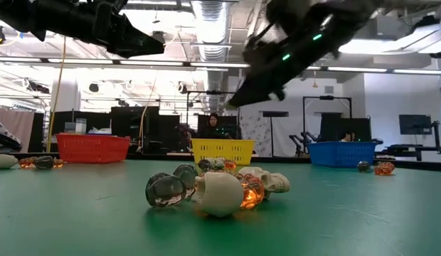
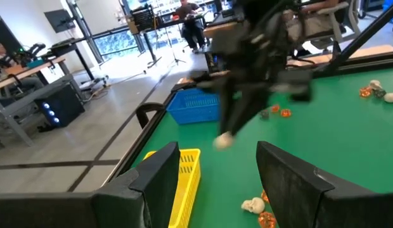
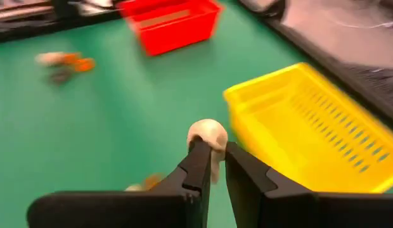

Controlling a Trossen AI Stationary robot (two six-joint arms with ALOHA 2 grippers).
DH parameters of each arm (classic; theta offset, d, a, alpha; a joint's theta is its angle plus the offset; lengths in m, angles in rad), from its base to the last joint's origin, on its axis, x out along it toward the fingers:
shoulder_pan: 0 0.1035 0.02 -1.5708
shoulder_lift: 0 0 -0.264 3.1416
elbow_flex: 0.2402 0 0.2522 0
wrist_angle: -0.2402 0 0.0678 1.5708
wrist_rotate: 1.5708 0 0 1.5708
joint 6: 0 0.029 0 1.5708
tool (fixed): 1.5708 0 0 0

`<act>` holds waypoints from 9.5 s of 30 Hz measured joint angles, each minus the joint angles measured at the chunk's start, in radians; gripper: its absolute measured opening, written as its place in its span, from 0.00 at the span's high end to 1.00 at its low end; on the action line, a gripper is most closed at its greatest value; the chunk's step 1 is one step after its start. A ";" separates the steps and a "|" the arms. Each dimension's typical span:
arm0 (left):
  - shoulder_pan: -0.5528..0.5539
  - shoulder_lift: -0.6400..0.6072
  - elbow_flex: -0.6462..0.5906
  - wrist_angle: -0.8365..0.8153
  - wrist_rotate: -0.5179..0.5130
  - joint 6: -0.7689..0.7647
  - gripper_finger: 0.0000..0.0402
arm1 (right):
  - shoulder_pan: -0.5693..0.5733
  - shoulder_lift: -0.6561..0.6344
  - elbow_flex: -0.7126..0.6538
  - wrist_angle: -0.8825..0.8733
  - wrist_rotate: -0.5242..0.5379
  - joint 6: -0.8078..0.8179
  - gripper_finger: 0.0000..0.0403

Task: Sort Halloween decoration
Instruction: Put the white skull toy into the yellow bin, then put the purple skull toy into the blue bin, then put the white skull toy into the yellow bin

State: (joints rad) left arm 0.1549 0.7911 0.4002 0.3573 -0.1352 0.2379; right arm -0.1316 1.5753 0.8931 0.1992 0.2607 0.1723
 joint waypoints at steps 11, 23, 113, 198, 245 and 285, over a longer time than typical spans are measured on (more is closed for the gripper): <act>0.000 0.000 0.000 -0.060 -0.001 0.062 0.50 | -0.191 0.263 0.262 -0.110 -0.025 -0.068 0.80; 0.000 0.000 0.000 -0.104 -0.008 0.062 0.50 | -0.105 0.027 0.261 -0.351 -0.109 -0.091 0.69; -0.424 0.351 0.084 -0.168 -0.038 -0.230 0.80 | 0.223 -0.296 -0.064 -0.182 -0.129 -0.136 0.71; 0.233 1.238 1.954 -1.728 -0.071 -0.015 0.57 | 0.462 -0.612 -0.064 -0.445 0.238 -0.181 0.71; -0.315 0.020 -0.136 -0.056 -0.045 -0.197 0.58 | 0.621 0.329 0.069 0.134 -0.086 0.110 0.37; -0.315 0.020 -0.143 -0.072 -0.002 -0.312 0.58 | 0.601 0.377 0.035 0.201 0.026 0.010 0.77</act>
State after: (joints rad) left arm -0.1604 0.8112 0.2569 0.2854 -0.1373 -0.0738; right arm 0.4692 1.9524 0.9279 0.4006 0.2868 0.1825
